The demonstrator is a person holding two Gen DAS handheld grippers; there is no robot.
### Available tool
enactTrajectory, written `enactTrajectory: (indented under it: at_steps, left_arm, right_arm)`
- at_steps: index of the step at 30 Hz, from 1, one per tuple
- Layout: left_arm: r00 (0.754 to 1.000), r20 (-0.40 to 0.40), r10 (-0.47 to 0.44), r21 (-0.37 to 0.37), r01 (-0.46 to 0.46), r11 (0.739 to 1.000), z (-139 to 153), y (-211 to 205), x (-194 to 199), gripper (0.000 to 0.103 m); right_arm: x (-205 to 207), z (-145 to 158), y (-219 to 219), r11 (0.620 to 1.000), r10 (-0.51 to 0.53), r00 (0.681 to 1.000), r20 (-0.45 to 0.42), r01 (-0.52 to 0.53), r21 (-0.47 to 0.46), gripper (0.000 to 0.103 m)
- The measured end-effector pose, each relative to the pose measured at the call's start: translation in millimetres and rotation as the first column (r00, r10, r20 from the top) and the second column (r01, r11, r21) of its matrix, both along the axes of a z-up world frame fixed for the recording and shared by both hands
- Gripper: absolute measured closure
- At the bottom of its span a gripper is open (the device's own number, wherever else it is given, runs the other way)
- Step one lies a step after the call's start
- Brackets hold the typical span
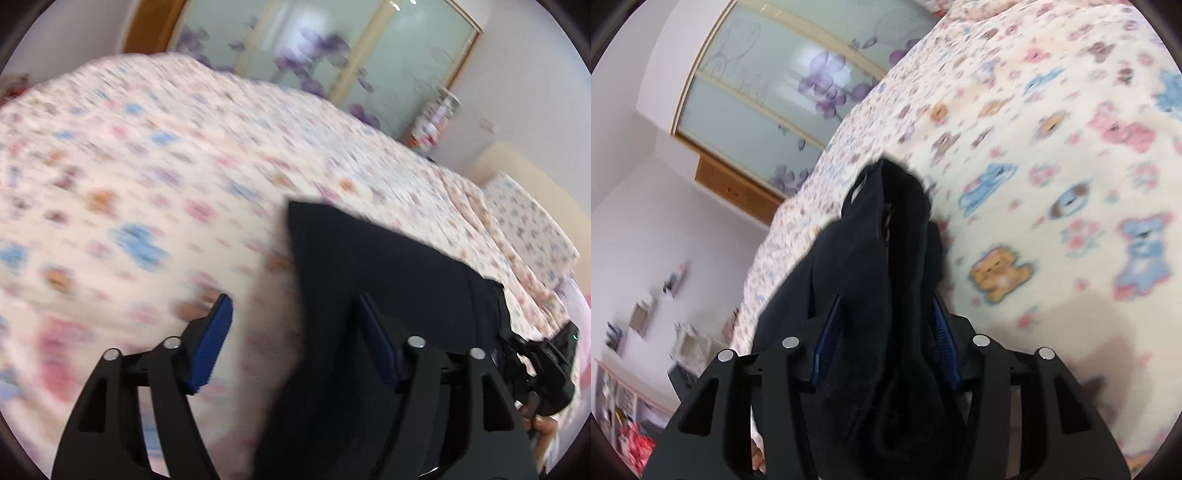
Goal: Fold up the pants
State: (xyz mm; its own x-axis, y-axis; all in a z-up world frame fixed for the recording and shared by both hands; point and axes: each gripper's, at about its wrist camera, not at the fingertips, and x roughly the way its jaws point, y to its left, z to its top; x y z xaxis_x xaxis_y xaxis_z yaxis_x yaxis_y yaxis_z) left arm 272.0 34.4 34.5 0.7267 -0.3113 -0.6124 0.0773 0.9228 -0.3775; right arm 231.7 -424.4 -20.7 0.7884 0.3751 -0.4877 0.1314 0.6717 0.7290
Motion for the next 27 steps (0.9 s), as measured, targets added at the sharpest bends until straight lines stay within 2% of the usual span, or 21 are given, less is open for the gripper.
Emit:
enactTrajectory:
  at_steps: [2, 4, 5, 6, 7, 9, 11, 14, 16, 19, 21, 24, 26, 27]
  left_arm:
    - [0.997, 0.068, 0.036, 0.031, -0.038, 0.999, 17, 8, -11, 0.025]
    - [0.988, 0.155, 0.013, 0.042, -0.019, 0.999, 38, 7, -23, 0.018]
    - [0.978, 0.203, -0.050, 0.040, 0.043, 0.998, 53, -4, -30, 0.013]
    - [0.972, 0.215, -0.098, 0.037, 0.093, 0.995, 59, -12, -31, 0.003]
    - [0.964, 0.219, -0.148, 0.035, 0.144, 0.989, 64, -22, -31, 0.002]
    - [0.957, 0.181, -0.227, 0.030, 0.225, 0.974, 66, -48, -25, 0.002]
    - [0.957, 0.142, -0.252, 0.023, 0.252, 0.968, 60, -65, -19, 0.002]
    - [0.971, 0.055, -0.231, 0.062, 0.227, 0.972, 37, -79, -5, 0.002]
    - [0.978, -0.011, -0.208, 0.081, 0.208, 0.975, 16, -79, 4, 0.002]
    - [0.969, -0.122, -0.213, 0.029, 0.218, 0.975, -21, -72, 18, 0.004]
    - [0.971, -0.127, -0.204, 0.020, 0.208, 0.978, -32, -71, 22, 0.004]
    - [0.973, -0.129, -0.189, -0.007, 0.190, 0.982, -39, -67, 29, 0.002]
    - [0.975, -0.121, -0.189, -0.028, 0.187, 0.982, -39, -64, 29, 0.002]
    - [0.977, -0.105, -0.185, -0.016, 0.184, 0.983, -35, -64, 25, 0.002]
  right_arm:
    - [-18, 17, -13, 0.994, -0.103, 0.992, 0.073, 0.104, -0.017, 0.054]
    - [-32, 35, -13, 0.989, -0.132, 0.980, 0.152, 0.140, -0.038, 0.053]
    - [-35, 41, -10, 0.993, -0.105, 0.977, 0.187, 0.113, -0.028, 0.051]
    - [-32, 46, -3, 0.999, -0.036, 0.978, 0.205, 0.038, -0.004, 0.041]
    - [-28, 47, 3, 1.000, 0.011, 0.980, 0.198, -0.014, 0.014, 0.038]
    - [-22, 43, 15, 0.996, 0.069, 0.980, 0.187, -0.078, 0.044, 0.037]
    - [-15, 35, 25, 0.994, 0.101, 0.983, 0.153, -0.108, 0.036, 0.037]
    - [-10, 29, 30, 0.994, 0.106, 0.988, 0.108, -0.104, -0.024, 0.037]
    - [-2, 17, 28, 0.995, 0.098, 0.994, 0.040, -0.096, -0.039, 0.037]
    - [-1, -2, 27, 0.994, 0.105, 0.995, -0.004, -0.105, -0.023, 0.039]
    - [-3, -8, 27, 0.993, 0.110, 0.994, -0.003, -0.110, -0.043, 0.041]
    - [-5, -5, 36, 0.985, 0.120, 0.993, -0.003, -0.120, -0.122, 0.041]
    - [-6, -6, 37, 0.985, 0.121, 0.992, 0.017, -0.118, -0.126, 0.041]
    - [-9, -4, 35, 0.986, 0.118, 0.993, 0.027, -0.114, -0.118, 0.041]
